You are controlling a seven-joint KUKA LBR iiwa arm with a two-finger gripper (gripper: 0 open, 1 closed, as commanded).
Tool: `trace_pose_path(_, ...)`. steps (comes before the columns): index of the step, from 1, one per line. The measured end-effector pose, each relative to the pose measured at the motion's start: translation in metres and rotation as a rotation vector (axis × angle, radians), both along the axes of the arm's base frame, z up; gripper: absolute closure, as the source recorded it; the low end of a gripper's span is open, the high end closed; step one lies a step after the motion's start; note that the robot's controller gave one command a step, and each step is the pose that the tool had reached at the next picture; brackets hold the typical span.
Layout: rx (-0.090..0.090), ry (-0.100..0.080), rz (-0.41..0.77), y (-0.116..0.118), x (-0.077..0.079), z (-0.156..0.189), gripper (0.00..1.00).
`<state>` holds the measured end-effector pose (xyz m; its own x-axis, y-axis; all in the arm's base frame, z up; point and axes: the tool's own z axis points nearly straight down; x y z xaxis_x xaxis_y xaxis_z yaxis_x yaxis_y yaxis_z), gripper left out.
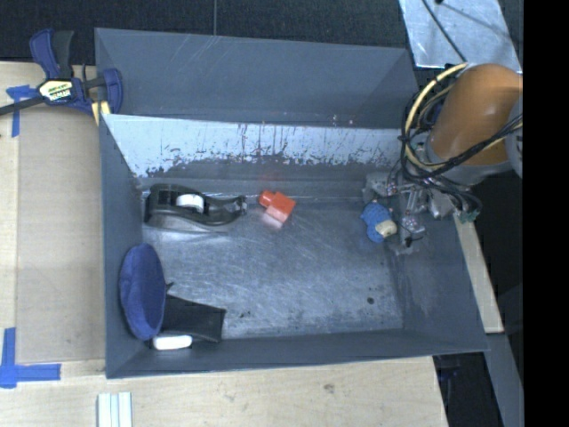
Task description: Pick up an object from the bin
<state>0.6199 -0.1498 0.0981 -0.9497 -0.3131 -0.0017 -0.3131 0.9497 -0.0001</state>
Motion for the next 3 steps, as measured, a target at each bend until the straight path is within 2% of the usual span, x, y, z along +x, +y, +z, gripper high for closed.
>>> trace_pose_path(1, 0.001, -0.004, 0.039, -0.005, 0.01, -0.017, 0.0)
trace_pose_path(2, 0.001, -0.007, 0.041, -0.004, 0.01, -0.015, 1.0)
trace_pose_path(3, -0.003, -0.011, 0.073, 0.004, -0.003, 0.124, 1.0)
